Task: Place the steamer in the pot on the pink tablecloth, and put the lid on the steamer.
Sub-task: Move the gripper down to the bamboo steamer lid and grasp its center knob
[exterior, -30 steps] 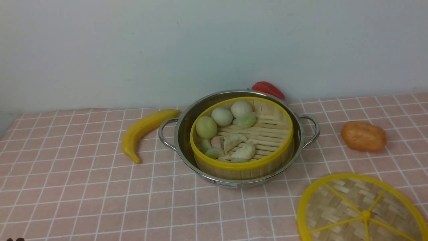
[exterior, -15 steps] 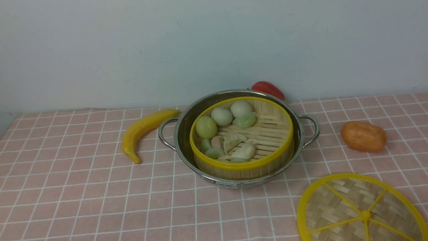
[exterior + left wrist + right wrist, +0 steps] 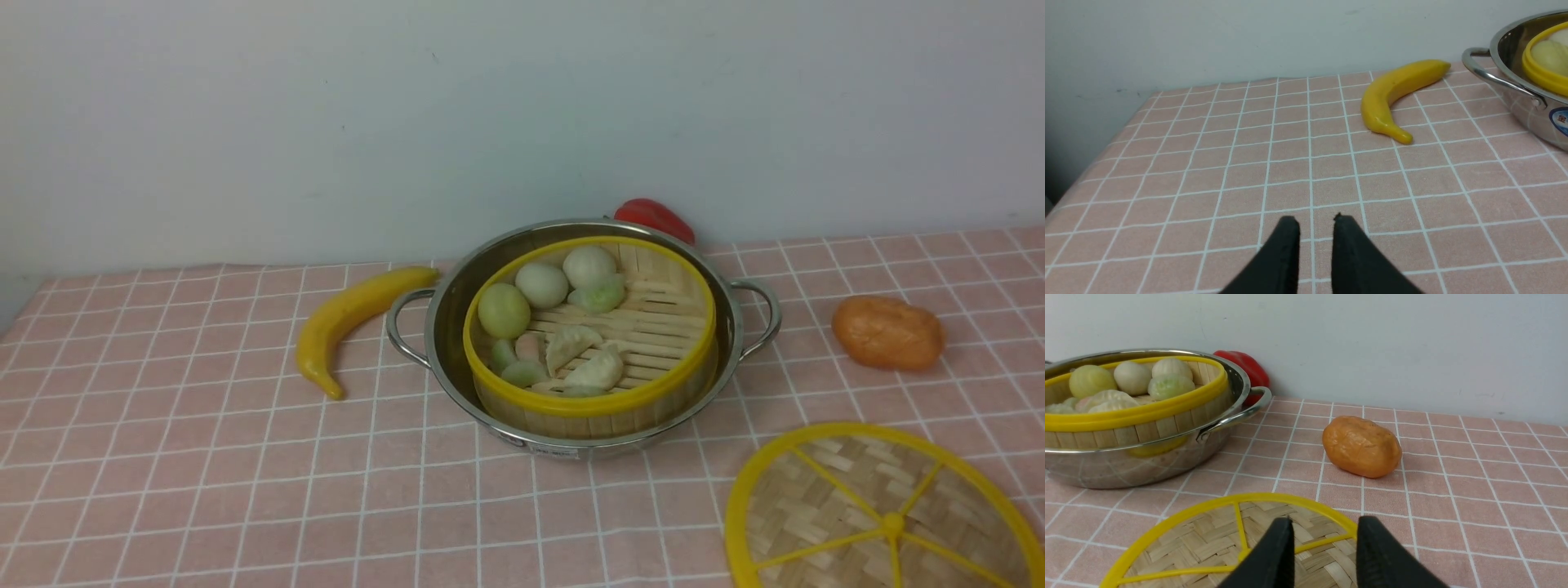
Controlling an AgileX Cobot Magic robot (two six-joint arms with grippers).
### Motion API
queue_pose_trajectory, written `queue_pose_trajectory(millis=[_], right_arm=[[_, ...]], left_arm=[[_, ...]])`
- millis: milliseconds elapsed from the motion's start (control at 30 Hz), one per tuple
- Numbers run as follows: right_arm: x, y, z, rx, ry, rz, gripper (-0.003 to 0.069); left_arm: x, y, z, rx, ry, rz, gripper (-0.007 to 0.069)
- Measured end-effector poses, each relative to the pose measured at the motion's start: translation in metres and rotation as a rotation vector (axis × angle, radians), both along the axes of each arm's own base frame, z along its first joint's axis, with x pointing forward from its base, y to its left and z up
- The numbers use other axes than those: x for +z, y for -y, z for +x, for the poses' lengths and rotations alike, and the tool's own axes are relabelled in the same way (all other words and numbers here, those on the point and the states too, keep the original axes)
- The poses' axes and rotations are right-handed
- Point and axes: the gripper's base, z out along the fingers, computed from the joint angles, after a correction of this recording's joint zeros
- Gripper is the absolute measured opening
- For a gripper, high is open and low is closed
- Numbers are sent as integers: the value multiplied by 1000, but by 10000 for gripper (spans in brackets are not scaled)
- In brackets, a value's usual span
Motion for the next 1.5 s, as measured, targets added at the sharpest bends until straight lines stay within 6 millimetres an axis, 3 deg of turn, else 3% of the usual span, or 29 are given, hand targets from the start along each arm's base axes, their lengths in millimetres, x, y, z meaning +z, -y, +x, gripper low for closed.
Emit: queue_pose_trajectory(millis=[167, 233, 267, 333, 467, 667, 800, 967, 1067, 1167, 1200, 1267, 1367, 1400, 1500], right_arm=[[12, -1, 0, -2, 71, 89, 242], [33, -1, -3, 0, 132, 168, 242], [59, 0, -9, 6, 198, 219, 242], [90, 1, -20, 17, 252, 253, 242], [126, 0, -40, 50, 255, 327, 242], [143, -3, -52, 104, 238, 434, 242], [147, -7, -51, 119, 30, 342, 242], [154, -16, -18, 190, -267, 19, 242], [158, -22, 20, 295, -441, -202, 242], [155, -27, 55, 336, -564, -254, 242], [153, -30, 77, 357, -625, -277, 242], [140, -35, 113, 390, -736, -298, 242], [118, -42, 150, 414, -867, -290, 242], [116, -42, 152, 415, -876, -290, 242], [87, -54, 184, 440, -1027, -302, 242]], left_arm=[[0, 0, 0, 0, 0, 0, 128], [0, 0, 0, 0, 0, 0, 133], [0, 0, 0, 0, 0, 0, 137], [0, 0, 0, 0, 0, 0, 139], [0, 0, 0, 0, 0, 0, 146], [0, 0, 0, 0, 0, 0, 153], [0, 0, 0, 0, 0, 0, 160], [0, 0, 0, 0, 0, 0, 169], [0, 0, 0, 0, 0, 0, 179], [0, 0, 0, 0, 0, 0, 183], [0, 0, 0, 0, 0, 0, 190], [0, 0, 0, 0, 0, 0, 192], [0, 0, 0, 0, 0, 0, 201], [0, 0, 0, 0, 0, 0, 201], [0, 0, 0, 0, 0, 0, 202]])
